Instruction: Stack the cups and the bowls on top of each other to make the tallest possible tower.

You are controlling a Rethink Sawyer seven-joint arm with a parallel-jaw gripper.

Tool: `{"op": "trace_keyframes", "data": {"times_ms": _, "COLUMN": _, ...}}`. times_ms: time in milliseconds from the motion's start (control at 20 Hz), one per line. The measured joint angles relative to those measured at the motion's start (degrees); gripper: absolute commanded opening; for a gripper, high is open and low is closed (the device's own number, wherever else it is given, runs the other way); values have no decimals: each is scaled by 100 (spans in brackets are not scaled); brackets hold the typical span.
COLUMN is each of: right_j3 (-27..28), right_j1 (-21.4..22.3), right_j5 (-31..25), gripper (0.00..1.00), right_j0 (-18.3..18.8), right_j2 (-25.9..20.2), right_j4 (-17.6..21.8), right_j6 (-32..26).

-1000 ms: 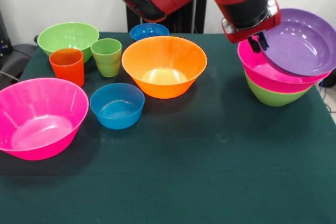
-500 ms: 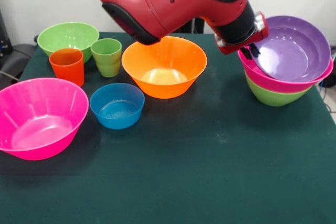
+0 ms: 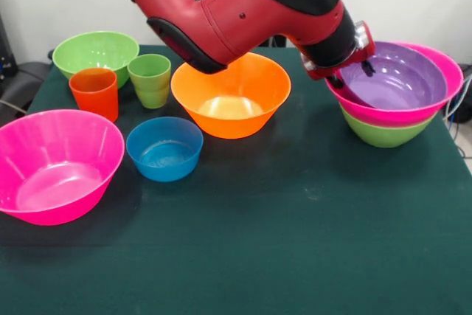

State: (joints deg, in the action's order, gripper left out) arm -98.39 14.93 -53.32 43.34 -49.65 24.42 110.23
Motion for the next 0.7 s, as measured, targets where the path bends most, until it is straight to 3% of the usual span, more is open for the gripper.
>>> {"op": "trace_keyframes", "data": {"times_ms": 700, "right_j3": 8, "right_j1": -1, "right_j5": 0, "gripper": 100, "right_j0": 7, "right_j2": -93, "right_j4": 26, "right_j6": 0}}
